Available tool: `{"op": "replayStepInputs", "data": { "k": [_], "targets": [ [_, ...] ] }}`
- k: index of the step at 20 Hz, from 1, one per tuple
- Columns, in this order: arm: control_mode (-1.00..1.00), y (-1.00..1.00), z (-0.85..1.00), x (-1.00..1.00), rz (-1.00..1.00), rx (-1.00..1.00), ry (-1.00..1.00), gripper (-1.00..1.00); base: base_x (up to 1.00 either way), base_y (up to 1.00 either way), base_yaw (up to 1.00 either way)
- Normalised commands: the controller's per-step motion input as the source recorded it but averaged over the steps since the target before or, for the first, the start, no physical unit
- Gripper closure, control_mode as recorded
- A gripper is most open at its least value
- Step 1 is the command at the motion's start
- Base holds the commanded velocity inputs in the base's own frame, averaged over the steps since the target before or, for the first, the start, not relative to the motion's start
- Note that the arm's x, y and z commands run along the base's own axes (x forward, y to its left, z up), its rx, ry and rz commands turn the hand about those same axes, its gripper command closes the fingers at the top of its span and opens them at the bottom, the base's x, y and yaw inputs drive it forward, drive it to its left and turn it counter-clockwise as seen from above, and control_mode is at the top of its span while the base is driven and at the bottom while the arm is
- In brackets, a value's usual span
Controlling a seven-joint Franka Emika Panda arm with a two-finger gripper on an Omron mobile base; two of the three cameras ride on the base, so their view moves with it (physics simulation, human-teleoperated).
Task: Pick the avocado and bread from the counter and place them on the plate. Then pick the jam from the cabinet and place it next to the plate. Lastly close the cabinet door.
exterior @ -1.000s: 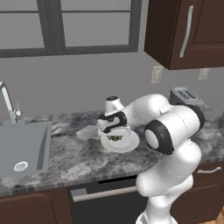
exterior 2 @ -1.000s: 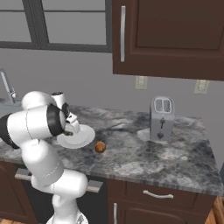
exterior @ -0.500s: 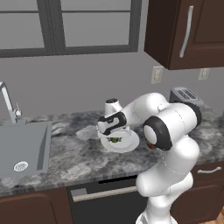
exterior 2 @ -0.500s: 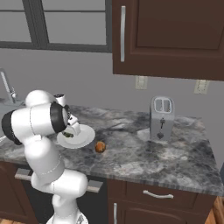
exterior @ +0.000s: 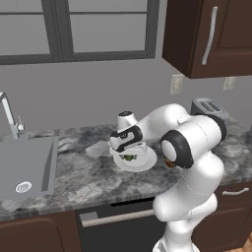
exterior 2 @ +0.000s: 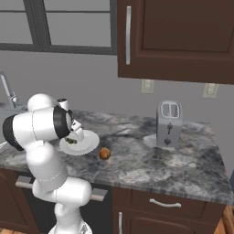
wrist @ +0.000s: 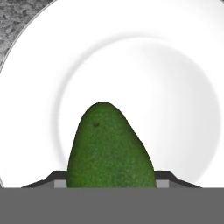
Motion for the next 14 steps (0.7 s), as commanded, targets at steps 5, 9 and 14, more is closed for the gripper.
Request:
{"op": "replayStepInputs", "data": {
  "k": [5,9,14],
  "targets": [
    [-1.00,-0.19,0.24,-0.10,0.00,0.00,0.00,-1.00,0.00,0.00,0.00],
    [-1.00,-0.37,0.48,-0.08,0.00,0.00,0.00,-1.00,0.00,0.00,0.00],
    [-1.00,-0.57,0.56,-0.23,0.00,0.00,0.00,-1.00,0.00,0.00,0.00]
  ]
}}
